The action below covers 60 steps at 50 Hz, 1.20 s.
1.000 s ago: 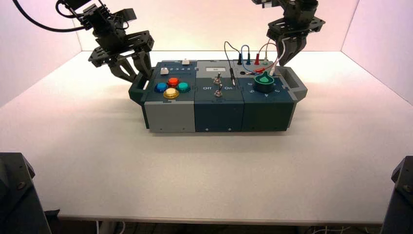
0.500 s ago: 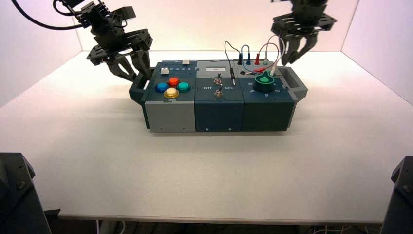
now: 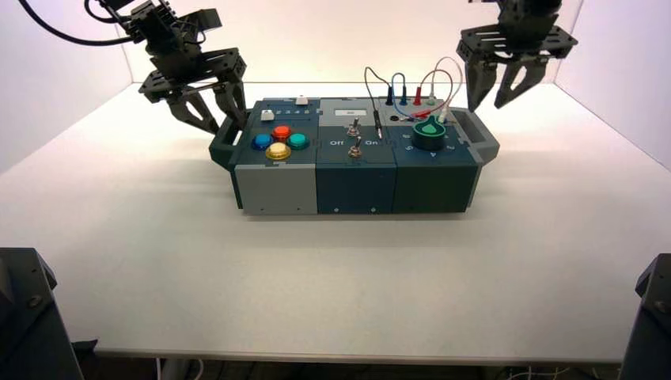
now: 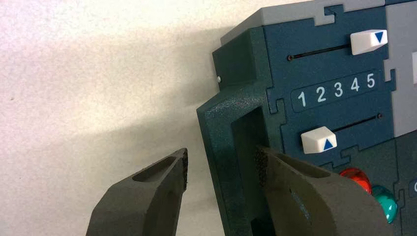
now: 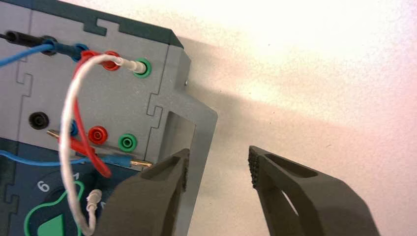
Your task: Move the box closer.
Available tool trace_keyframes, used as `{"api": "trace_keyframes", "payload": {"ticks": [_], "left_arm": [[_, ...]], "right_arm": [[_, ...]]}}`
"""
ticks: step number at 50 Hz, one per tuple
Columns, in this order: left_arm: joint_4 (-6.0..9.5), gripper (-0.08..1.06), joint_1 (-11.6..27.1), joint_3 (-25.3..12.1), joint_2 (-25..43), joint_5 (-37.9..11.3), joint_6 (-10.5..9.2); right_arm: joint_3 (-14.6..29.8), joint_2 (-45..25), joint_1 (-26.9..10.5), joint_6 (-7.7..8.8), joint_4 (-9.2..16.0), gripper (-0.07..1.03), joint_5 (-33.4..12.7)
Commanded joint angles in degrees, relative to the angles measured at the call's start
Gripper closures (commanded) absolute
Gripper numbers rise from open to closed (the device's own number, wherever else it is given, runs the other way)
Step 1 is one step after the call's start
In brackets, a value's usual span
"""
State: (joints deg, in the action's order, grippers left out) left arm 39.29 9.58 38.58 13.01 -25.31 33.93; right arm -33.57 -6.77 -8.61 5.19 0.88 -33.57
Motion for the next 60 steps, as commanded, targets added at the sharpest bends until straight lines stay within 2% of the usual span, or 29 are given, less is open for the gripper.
{"api": "trace_keyframes", "payload": {"ticks": [1, 28, 33, 41, 52, 60], "left_arm": [[0.0, 0.25, 0.8, -0.4, -1.4, 0.1, 0.35], [0.0, 0.25, 3.1, 2.3, -1.1, -0.4, 0.09], [0.09, 0.25, 3.1, 2.5, -1.1, -1.7, 0.0], [-0.44, 0.39, 3.2, 2.8, -1.4, -4.2, 0.0], [-1.58, 0.39, 3.2, 3.1, -1.5, -8.5, -1.14], [-2.02, 0.39, 3.2, 3.8, -1.9, -9.3, -1.41]], "right_arm": [[-0.1, 1.8, 0.0, -0.26, 0.4, 0.31, 1.0], [-6.3, 2.0, -1.0, -0.26, 2.8, 0.31, 5.6], [-7.3, 2.5, -1.3, -0.18, 3.0, 0.31, 5.6], [-8.9, 3.3, -2.6, -0.44, 3.5, 0.32, 4.5], [-9.2, 3.4, -4.5, -0.88, 3.6, 0.32, 1.3], [-10.1, 4.1, -4.8, -1.32, 3.5, 0.32, 1.0]]}}
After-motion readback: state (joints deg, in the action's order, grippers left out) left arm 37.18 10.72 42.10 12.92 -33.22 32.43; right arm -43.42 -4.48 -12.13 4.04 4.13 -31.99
